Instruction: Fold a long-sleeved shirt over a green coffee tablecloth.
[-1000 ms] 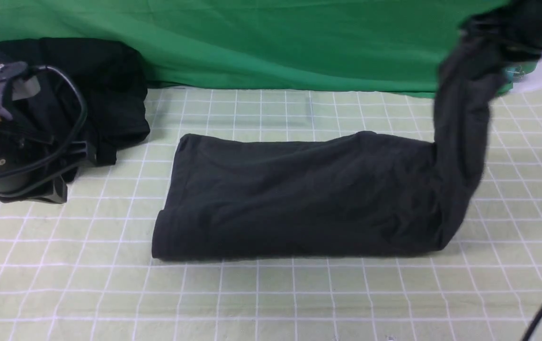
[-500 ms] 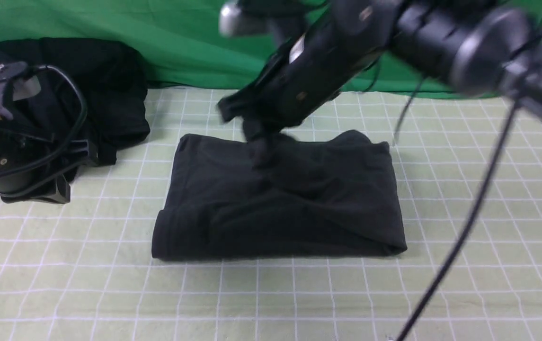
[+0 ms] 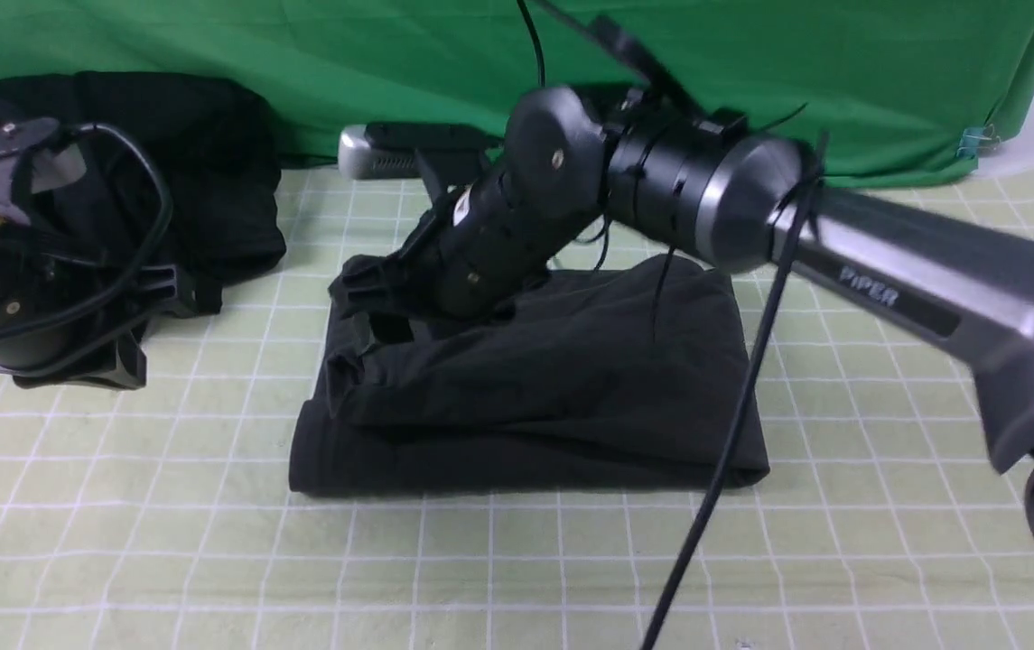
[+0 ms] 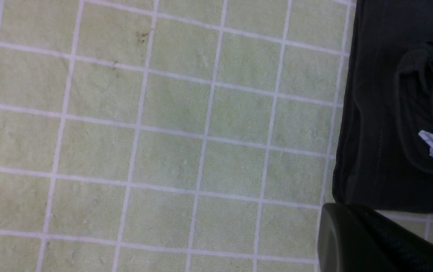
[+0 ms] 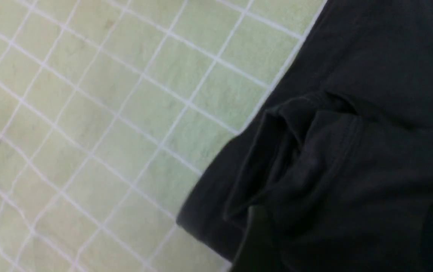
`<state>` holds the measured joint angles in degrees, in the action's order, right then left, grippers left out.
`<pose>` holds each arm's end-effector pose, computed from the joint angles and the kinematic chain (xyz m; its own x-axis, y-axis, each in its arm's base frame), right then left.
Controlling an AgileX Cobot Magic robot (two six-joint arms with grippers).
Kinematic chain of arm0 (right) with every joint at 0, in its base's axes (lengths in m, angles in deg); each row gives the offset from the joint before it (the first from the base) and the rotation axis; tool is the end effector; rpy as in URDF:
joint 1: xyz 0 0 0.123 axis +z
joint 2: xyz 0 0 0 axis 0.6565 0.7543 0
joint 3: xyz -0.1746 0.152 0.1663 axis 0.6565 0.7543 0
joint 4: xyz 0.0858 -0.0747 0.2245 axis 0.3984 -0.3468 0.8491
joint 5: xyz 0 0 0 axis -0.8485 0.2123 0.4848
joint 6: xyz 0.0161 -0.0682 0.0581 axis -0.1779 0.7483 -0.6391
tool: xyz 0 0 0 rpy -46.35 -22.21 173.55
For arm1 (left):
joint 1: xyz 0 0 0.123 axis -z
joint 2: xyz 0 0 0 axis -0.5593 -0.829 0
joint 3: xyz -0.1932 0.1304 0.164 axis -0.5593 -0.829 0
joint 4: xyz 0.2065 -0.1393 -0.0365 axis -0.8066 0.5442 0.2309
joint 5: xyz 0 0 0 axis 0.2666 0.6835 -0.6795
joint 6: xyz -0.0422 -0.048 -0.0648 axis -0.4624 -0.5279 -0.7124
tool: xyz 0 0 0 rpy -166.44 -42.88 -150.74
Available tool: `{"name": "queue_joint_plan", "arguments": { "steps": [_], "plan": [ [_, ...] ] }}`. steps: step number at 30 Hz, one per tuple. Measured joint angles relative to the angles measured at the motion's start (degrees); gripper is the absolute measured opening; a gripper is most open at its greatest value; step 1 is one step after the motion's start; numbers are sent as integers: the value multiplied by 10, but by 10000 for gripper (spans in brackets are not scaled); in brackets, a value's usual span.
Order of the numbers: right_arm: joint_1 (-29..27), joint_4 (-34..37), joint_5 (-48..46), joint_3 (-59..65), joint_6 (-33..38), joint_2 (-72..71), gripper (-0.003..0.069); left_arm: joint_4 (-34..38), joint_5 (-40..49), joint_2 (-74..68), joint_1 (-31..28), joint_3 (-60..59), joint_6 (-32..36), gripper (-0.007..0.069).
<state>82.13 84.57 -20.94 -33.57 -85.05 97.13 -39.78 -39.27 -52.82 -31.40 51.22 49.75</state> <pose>0.3605 0.3430 0.2584 -0.7961 -0.3297 -0.5075 -0.5399 0.7657 0.3495 0.2811 -0.0179 0.2848 -0.8641 -0.2149 -0.4551 -0.1520 0.9735 -0.1711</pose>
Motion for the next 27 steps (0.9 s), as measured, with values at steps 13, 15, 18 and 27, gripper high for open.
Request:
{"name": "queue_joint_plan", "arguments": {
  "steps": [13,15,18,27],
  "plan": [
    [-146,-179,-189,33,75,-170,8,177,-65,-53,21,17,109,13],
    [-162,-179,-191,92,84,-207,1,177,-67,-95,44,40,113,52],
    [-172,-179,-180,155,90,-241,0,170,-68,-148,71,78,116,139],
    [-176,-186,-105,265,92,-285,-2,178,-50,-280,102,156,116,414]
  ]
}}
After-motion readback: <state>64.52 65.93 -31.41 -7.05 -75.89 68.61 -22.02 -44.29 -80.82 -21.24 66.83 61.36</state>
